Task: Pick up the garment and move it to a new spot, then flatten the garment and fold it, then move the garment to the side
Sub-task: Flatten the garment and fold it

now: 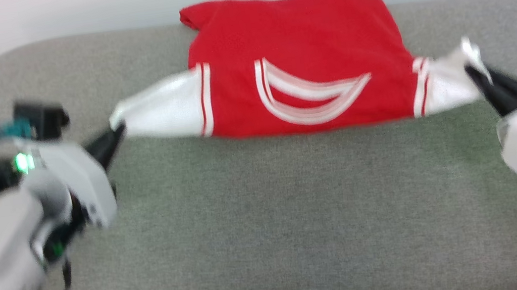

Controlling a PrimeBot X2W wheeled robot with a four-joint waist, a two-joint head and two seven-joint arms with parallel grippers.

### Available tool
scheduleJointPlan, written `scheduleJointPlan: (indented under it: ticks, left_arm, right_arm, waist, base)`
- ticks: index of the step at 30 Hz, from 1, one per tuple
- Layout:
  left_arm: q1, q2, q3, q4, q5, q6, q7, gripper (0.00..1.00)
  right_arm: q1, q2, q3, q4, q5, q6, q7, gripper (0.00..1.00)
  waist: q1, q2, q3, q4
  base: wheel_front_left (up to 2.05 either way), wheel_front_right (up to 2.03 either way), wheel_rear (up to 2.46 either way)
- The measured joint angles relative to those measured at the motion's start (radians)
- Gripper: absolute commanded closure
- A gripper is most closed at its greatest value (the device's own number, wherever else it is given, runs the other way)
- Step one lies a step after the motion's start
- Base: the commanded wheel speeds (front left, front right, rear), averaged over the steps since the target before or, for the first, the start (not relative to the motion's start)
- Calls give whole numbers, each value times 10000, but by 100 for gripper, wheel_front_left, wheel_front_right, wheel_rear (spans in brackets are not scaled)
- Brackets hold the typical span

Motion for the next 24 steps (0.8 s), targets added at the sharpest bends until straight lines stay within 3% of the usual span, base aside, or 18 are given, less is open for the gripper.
scheduleJointPlan:
  ticks: [9,14,19,24]
  left_arm:
    - [3116,2067,-451,-3335,-802,1446,23,100]
    - [4430,2964,-654,-4571,-1289,2472,-79,100]
    - [5251,3260,-809,-5333,-1829,3035,-36,100]
    - [5711,3204,-922,-5628,-2165,3329,-25,100]
  right_arm:
    - [3491,-1062,-1099,-2017,353,0,999,100]
    - [5207,-1227,-1850,-2882,451,0,1787,100]
    - [6473,-1239,-2516,-3567,596,0,2855,100]
    - [7473,-1041,-3208,-4220,629,0,3956,100]
  waist:
    - [0,0,-460,-220]
    - [0,0,-370,-302]
    - [0,0,-245,-346]
    - [0,0,-155,-340]
  base:
    - [0,0,0]
    - [0,0,0]
    - [0,0,0]
    - [0,0,0]
